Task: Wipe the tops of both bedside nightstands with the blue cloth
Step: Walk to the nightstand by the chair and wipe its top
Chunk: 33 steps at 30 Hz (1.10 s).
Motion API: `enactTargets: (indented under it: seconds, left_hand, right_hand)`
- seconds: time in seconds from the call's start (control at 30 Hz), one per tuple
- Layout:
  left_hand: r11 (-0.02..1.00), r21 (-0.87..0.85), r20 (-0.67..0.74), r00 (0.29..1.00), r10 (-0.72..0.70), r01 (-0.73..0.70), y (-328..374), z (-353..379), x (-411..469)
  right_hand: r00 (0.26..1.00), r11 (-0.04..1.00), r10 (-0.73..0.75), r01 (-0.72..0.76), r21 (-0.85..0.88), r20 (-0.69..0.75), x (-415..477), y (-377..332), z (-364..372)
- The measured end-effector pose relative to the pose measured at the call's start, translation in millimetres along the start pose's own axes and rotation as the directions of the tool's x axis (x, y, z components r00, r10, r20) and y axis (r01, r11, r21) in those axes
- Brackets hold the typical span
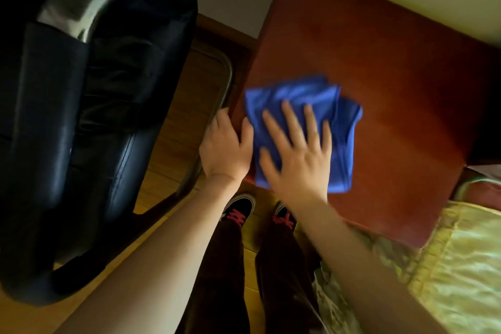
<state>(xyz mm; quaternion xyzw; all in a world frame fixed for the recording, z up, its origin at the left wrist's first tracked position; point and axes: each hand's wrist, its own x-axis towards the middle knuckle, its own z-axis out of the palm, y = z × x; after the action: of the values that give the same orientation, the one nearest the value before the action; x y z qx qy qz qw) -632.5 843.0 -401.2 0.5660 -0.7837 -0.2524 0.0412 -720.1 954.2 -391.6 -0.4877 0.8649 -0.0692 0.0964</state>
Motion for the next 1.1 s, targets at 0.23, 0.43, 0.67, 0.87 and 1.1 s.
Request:
enactTargets:
  seconds: [0.23, 0.43, 0.67, 0.87, 1.1]
  left_hand:
    - [1.000, 0.002, -0.026, 1.000, 0.009, -0.008, -3.4, 5.4, -0.4]
    - [1.000, -0.001, -0.064, 0.998, 0.014, -0.015, -4.9, 8.9, -0.5]
    - [1.000, 0.026, -0.034, 0.999, 0.012, -0.011, 1.2, 3.4, -2.0]
    - [1.000, 0.021, -0.028, 1.000, 0.006, -0.005, -0.9, 5.7, -2.4]
    - [0.998, 0.042, -0.078, 0.996, 0.040, -0.037, -7.7, 11.3, -1.8]
  right_hand:
    - [0.998, 0.998, 0.064, -0.064, -0.011, -0.004, -15.3, -9.9, 5.4]
    - [0.976, 0.982, 0.185, -0.188, -0.013, -0.116, 179.7, 23.9, -12.7]
    - [0.970, 0.980, 0.200, -0.196, 0.046, -0.141, 68.8, 28.8, -14.1]
    - [0.954, 0.955, 0.297, -0.297, 0.017, -0.048, -85.4, 27.5, -1.7]
    - [0.874, 0.885, 0.465, -0.463, 0.048, -0.143, 136.2, 125.5, -36.9]
